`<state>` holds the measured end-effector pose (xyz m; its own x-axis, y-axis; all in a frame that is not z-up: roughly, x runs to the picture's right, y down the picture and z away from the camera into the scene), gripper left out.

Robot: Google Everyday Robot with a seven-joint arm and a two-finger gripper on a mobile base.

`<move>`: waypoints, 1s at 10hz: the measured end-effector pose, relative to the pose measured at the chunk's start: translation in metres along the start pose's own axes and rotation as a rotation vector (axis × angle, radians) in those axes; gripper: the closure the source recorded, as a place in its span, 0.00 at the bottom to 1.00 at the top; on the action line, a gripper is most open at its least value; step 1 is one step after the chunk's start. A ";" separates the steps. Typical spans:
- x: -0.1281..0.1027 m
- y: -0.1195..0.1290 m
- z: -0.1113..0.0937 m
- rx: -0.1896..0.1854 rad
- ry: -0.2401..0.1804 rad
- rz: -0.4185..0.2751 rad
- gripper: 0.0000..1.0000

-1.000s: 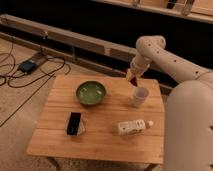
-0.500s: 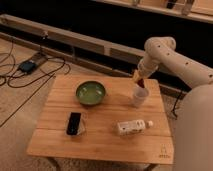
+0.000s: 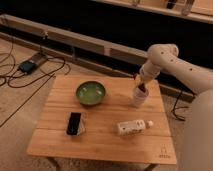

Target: Place the pepper in the ceramic cup

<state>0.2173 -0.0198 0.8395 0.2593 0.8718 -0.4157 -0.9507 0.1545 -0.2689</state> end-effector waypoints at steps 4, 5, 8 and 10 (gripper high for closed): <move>0.008 0.000 0.003 -0.004 -0.011 0.007 0.40; 0.009 -0.001 0.003 0.000 -0.013 0.006 0.28; 0.010 -0.002 0.007 0.002 -0.018 0.003 0.23; 0.010 -0.002 0.007 0.002 -0.017 0.002 0.23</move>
<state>0.2204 -0.0084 0.8421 0.2541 0.8800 -0.4012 -0.9516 0.1533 -0.2664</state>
